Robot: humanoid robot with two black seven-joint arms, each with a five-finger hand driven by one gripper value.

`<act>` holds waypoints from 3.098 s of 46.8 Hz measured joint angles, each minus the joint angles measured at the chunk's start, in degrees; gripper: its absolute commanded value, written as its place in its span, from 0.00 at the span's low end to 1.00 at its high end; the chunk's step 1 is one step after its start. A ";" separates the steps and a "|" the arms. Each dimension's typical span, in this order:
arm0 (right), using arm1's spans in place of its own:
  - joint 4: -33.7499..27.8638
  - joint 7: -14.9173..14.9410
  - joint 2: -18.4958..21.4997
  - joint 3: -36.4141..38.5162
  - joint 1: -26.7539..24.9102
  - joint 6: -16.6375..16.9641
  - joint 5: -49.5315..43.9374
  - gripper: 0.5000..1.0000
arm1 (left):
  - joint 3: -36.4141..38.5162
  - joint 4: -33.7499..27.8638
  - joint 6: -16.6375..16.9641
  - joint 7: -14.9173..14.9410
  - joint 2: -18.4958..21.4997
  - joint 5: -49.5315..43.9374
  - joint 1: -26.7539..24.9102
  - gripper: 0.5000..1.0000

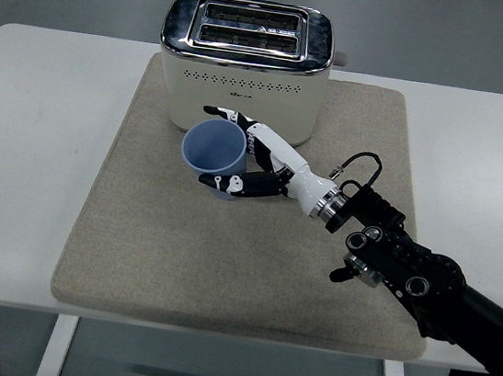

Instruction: Put the water cup in front of the bread machine

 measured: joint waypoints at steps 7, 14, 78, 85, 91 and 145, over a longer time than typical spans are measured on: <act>0.01 0.00 0.00 -0.02 -0.11 0.01 0.00 0.85 | 0.00 0.00 0.00 0.00 0.00 0.00 0.00 1.00; 0.01 0.00 0.00 0.01 -0.44 -0.04 0.00 0.85 | 0.00 0.00 0.00 0.00 0.00 0.00 0.00 1.00; 2.65 0.00 0.00 1.32 -0.38 -0.02 0.06 0.85 | 0.00 0.00 0.00 0.00 0.00 0.00 0.00 1.00; 2.81 0.00 0.00 1.53 -0.29 0.11 0.06 0.85 | 0.00 0.00 0.00 0.00 0.00 0.00 0.00 1.00; 2.47 0.00 0.00 1.51 -0.29 0.18 0.06 0.85 | 0.00 0.00 0.00 0.00 0.00 0.00 0.00 1.00; 7.46 0.00 -13.56 2.91 3.84 2.46 12.43 0.85 | 0.00 0.00 0.00 0.00 0.00 -0.01 0.00 1.00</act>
